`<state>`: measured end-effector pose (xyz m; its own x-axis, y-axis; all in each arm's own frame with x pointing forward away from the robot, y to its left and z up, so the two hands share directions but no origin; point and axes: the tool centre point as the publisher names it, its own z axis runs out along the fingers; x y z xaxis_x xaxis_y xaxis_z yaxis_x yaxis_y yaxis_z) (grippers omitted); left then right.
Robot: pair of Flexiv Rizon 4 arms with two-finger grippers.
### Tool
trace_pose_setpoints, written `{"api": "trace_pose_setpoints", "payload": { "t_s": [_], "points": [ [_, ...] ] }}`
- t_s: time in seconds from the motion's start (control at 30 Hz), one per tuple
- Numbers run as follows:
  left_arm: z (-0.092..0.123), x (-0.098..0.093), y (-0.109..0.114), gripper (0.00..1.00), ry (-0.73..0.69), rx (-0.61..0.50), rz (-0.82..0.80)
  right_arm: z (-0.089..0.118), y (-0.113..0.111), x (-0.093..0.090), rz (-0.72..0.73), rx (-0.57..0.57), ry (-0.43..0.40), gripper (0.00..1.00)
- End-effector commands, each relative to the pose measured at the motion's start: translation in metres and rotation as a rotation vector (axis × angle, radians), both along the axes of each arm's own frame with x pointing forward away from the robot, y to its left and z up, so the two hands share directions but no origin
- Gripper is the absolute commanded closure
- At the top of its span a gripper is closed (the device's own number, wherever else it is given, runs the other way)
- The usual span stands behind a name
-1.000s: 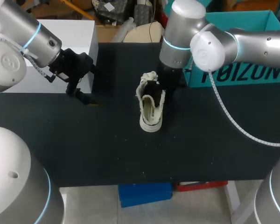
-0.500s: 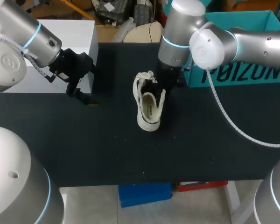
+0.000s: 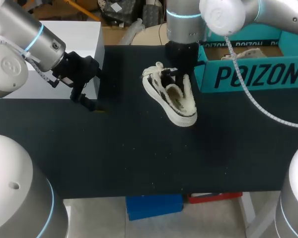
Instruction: Take the shoe out of the shoebox, open the shoe tongue, remove and reinsert the insole, then place the shoe into the shoebox
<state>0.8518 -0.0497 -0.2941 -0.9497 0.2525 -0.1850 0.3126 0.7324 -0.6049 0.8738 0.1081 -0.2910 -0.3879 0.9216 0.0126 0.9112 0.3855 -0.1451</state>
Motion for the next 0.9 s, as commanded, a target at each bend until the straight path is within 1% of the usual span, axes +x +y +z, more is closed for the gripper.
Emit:
{"api": "trace_pose_setpoints", "payload": {
  "t_s": [0.03, 0.07, 0.17, 0.9],
  "points": [
    [-0.001, -0.001, 0.000, 0.00, -0.003, 0.000, 0.001, 0.102, -0.029, 0.015, 0.623, -0.038, -0.008, 1.00],
    [-0.001, -0.001, 0.000, 0.00, -0.003, 0.000, 0.001, 0.110, -0.034, 0.021, 0.691, -0.040, -0.014, 1.00],
    [-0.001, -0.001, 0.000, 0.00, -0.003, 0.000, 0.001, 0.128, -0.052, 0.038, 0.922, -0.043, 0.013, 1.00],
    [-0.001, -0.001, 0.000, 0.00, -0.003, 0.000, 0.001, 0.128, -0.052, 0.038, 0.922, -0.043, 0.013, 1.00]
  ]
}}
